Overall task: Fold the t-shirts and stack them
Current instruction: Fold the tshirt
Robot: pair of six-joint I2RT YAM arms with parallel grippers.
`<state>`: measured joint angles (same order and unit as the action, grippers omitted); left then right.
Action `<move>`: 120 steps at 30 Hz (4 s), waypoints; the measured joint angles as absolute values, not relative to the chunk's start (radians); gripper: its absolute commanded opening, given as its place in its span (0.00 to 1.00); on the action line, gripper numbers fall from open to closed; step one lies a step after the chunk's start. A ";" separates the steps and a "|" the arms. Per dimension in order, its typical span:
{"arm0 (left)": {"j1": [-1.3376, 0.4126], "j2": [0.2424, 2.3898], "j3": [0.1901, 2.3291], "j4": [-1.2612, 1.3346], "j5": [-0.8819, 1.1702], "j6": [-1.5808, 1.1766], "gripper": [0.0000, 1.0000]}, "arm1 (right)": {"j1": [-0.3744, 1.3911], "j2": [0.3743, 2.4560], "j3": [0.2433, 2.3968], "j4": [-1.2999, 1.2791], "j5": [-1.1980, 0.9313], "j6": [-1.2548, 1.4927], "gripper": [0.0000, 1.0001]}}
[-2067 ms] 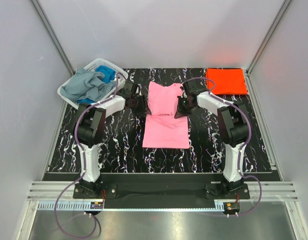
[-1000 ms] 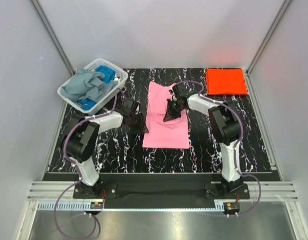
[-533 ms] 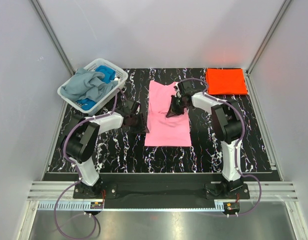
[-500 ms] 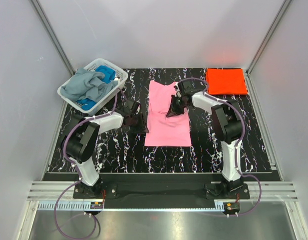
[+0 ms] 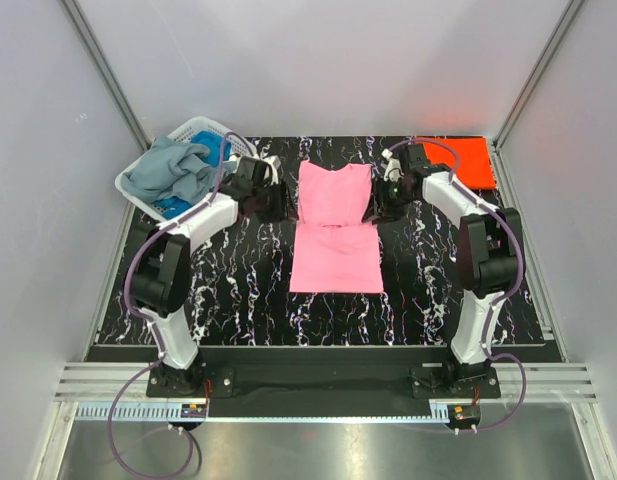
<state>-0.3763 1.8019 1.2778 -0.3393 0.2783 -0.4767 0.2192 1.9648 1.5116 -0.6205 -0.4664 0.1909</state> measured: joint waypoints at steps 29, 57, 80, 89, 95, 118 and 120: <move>-0.371 2.078 1.458 -0.391 0.385 -0.232 0.48 | 0.096 2.181 1.581 -0.739 -0.684 -0.067 0.37; -0.342 2.154 1.543 -0.397 0.377 -0.317 0.06 | 0.057 2.195 1.550 -0.548 -0.694 0.017 0.09; -0.330 1.807 1.248 -0.424 0.378 -0.427 0.49 | 0.057 1.958 1.267 -0.571 -0.643 0.226 0.60; -0.425 1.656 0.939 -0.366 0.431 -0.531 0.48 | 0.059 1.805 1.026 -0.569 -0.622 0.292 0.57; -0.502 1.655 0.925 -0.342 0.409 -0.559 0.51 | 0.060 1.758 0.918 -0.547 -0.636 0.331 0.55; -0.530 1.641 0.834 -0.290 0.284 -0.637 0.00 | 0.110 1.658 0.760 -0.414 -0.579 0.435 0.00; -0.530 1.626 0.823 -0.297 0.272 -0.639 0.00 | 0.128 1.644 0.745 -0.406 -0.571 0.453 0.00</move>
